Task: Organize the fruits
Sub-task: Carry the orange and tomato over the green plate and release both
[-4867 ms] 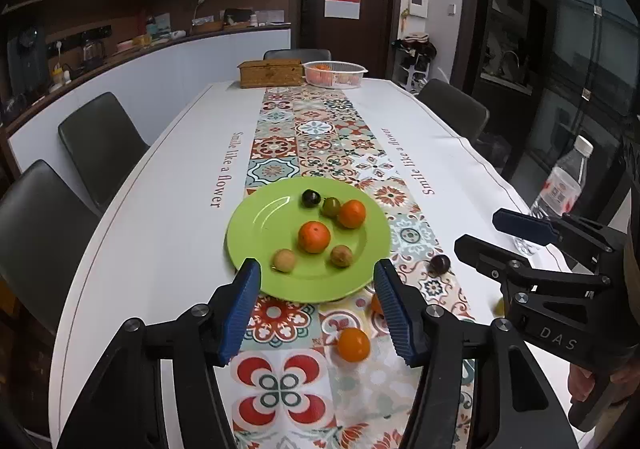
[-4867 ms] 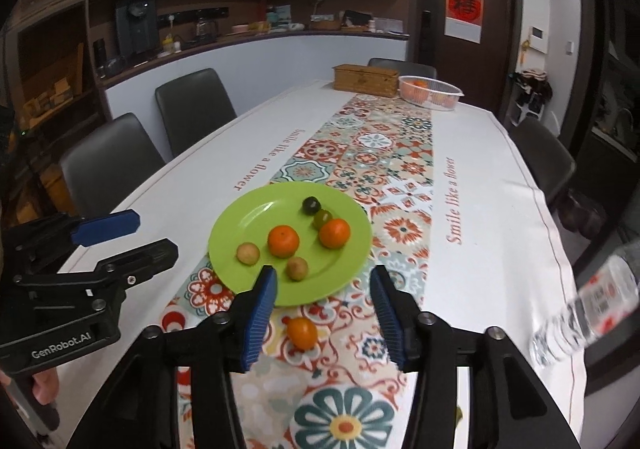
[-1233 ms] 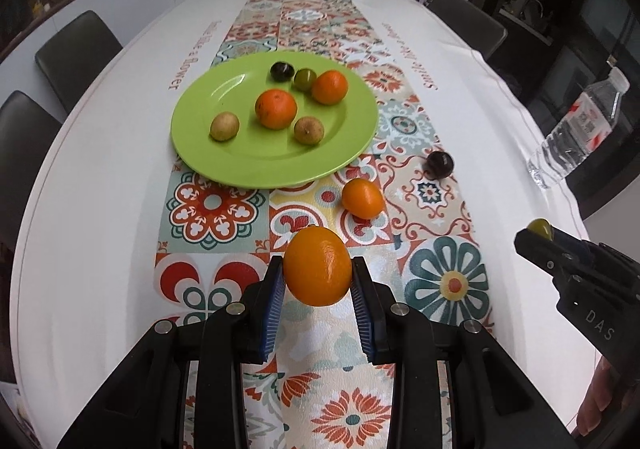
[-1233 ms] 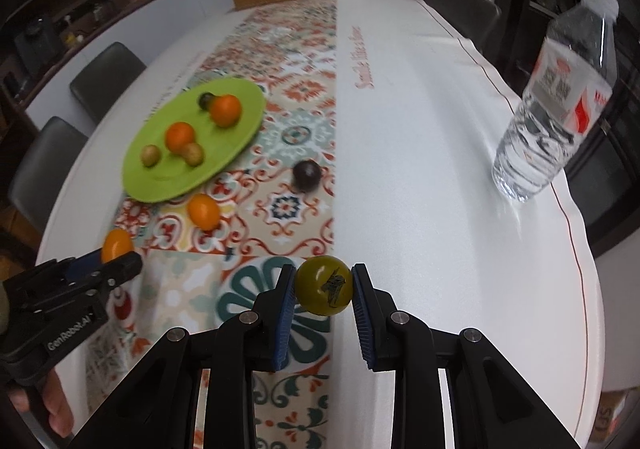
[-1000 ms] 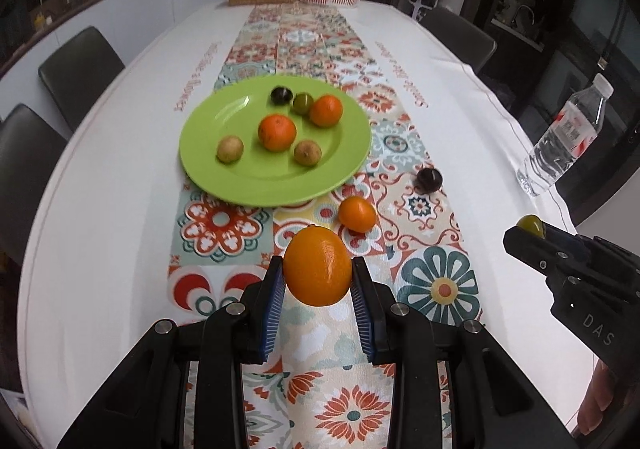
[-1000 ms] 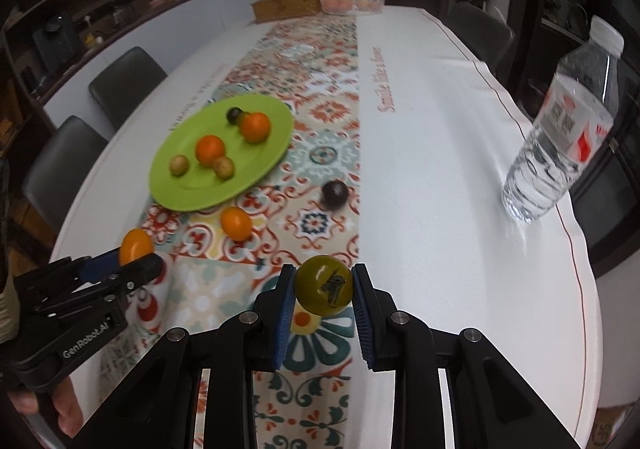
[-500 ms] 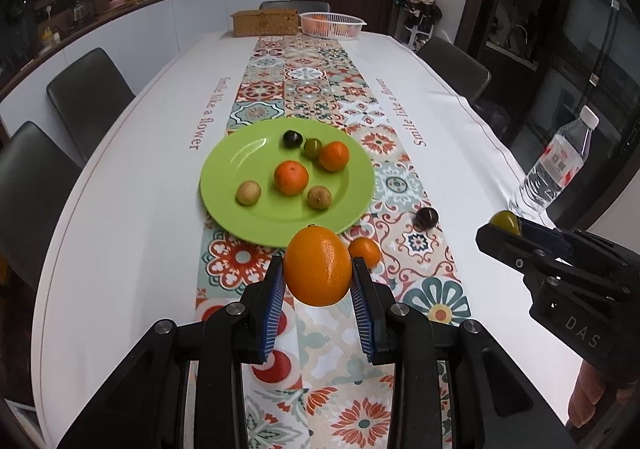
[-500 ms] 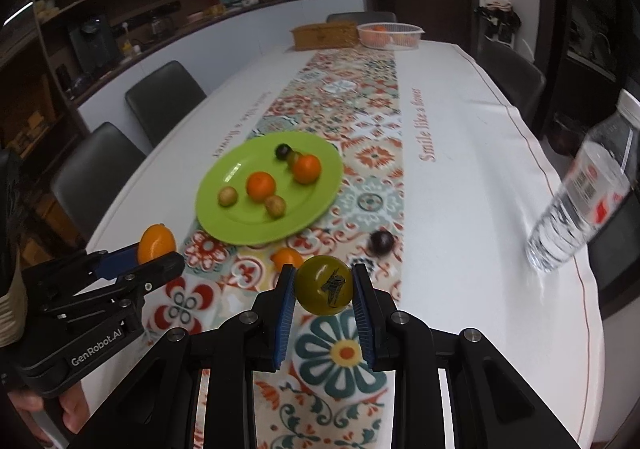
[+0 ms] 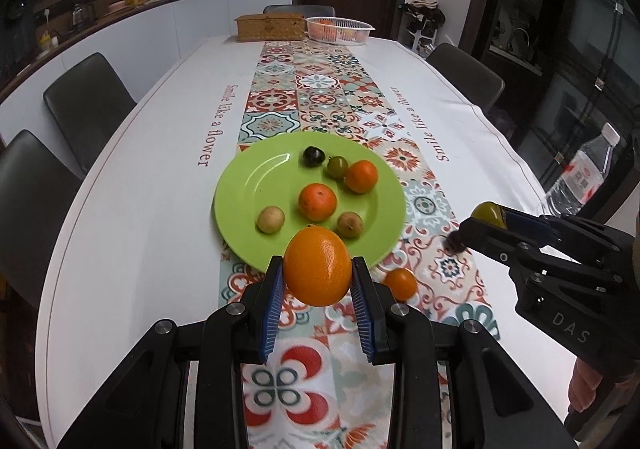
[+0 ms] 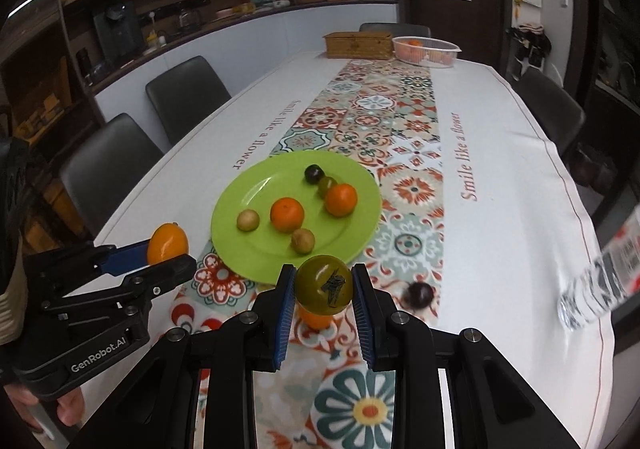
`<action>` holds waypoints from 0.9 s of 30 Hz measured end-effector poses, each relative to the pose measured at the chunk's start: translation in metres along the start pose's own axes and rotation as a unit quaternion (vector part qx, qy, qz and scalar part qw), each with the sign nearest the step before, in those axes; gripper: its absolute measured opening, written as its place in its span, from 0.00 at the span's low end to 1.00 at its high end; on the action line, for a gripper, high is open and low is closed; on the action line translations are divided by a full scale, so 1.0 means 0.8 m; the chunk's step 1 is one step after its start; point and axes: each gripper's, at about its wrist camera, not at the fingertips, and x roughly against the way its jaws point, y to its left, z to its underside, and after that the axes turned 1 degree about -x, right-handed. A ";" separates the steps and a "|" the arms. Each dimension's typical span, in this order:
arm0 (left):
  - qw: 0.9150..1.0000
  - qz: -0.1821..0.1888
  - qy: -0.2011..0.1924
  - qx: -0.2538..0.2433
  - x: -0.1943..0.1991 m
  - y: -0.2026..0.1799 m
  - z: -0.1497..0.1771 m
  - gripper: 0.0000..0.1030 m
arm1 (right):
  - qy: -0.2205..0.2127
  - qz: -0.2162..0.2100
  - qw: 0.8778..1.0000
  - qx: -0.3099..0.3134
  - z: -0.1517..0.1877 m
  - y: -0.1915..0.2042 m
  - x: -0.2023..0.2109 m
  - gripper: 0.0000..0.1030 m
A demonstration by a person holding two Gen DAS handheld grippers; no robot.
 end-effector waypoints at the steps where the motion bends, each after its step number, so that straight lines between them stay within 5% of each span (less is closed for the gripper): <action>1: 1.000 0.001 -0.001 -0.001 -0.003 0.002 -0.001 0.31 | 0.000 0.000 1.000 0.001 -0.002 0.001 -0.004 0.28; 27: 1.000 0.009 0.016 0.002 -0.101 0.044 -0.043 0.31 | 0.035 -0.015 0.999 0.029 -0.047 0.002 -0.129 0.28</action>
